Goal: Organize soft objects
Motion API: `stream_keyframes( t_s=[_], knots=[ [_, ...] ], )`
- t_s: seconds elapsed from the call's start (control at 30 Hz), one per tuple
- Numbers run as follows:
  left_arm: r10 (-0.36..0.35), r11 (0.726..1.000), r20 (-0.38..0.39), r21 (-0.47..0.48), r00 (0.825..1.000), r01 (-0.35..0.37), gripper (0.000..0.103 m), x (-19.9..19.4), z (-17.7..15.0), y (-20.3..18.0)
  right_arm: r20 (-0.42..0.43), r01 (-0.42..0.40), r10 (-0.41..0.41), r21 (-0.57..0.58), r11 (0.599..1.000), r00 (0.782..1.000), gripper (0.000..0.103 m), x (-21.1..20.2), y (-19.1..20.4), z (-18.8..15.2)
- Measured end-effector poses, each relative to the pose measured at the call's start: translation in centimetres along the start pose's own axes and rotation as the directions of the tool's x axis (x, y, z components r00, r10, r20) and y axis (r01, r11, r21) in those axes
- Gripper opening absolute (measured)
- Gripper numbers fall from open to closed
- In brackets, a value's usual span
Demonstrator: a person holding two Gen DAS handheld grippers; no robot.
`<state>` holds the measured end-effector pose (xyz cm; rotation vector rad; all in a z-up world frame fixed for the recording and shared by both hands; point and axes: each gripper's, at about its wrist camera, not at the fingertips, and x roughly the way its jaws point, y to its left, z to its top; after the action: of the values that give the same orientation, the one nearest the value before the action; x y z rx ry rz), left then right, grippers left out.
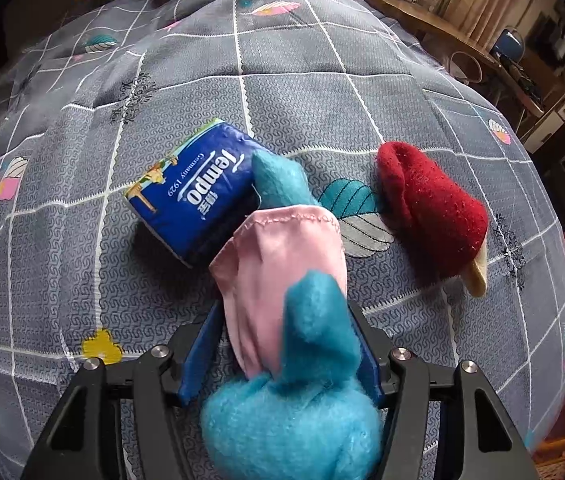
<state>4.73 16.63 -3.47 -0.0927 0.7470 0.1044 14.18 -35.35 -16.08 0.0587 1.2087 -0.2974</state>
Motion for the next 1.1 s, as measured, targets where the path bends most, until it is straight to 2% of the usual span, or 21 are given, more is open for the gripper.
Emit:
stream_keyframes(
  t_s=[0.2, 0.3, 0.5, 0.63, 0.8, 0.97, 1.03, 1.1],
  knots=[
    [-0.008, 0.999, -0.024, -0.031, 1.000, 0.008, 0.048, -0.1, -1.4, 1.2, -0.003, -0.008, 0.008, 0.014, 1.000, 1.000, 0.063, 0.0, 0.0, -0.1],
    [-0.018, 0.996, -0.040, -0.087, 0.999, 0.014, 0.048, -0.5, -2.1, 3.0, -0.009, -0.015, 0.015, 0.027, 1.000, 1.000, 0.063, 0.1, -0.3, -0.1],
    [0.021, 0.978, -0.056, -0.207, 0.998, -0.033, 0.048, -1.9, -3.4, 8.0, -0.014, -0.018, 0.019, 0.044, 0.999, 1.000, 0.063, 0.2, -0.5, 0.0],
    [-0.009, 0.952, -0.076, -0.306, 0.997, -0.015, 0.048, -1.9, -4.4, 10.5, -0.017, -0.019, 0.020, 0.045, 0.999, 1.000, 0.063, 0.2, -0.7, 0.1],
    [-0.132, 0.921, -0.089, -0.380, 0.987, 0.088, 0.048, -0.1, -4.5, 10.1, -0.020, -0.006, 0.007, 0.028, 1.000, 1.000, 0.063, 0.1, -0.3, 0.1],
    [-0.282, 0.842, -0.079, -0.497, 0.956, 0.207, 0.048, 2.6, -3.3, 9.6, -0.012, 0.004, -0.004, 0.007, 1.000, 1.000, 0.063, 0.1, 0.0, 0.3],
    [-0.301, 0.820, -0.068, -0.528, 0.951, 0.221, 0.048, 3.5, -2.7, 9.4, -0.007, 0.004, -0.004, -0.003, 1.000, 1.000, 0.061, 0.2, -0.1, 0.4],
    [-0.287, 0.802, -0.077, -0.565, 0.955, 0.195, 0.048, 4.8, -2.2, 9.7, -0.002, 0.010, -0.010, -0.007, 1.000, 1.000, 0.061, -0.1, 0.5, -0.1]
  ],
)
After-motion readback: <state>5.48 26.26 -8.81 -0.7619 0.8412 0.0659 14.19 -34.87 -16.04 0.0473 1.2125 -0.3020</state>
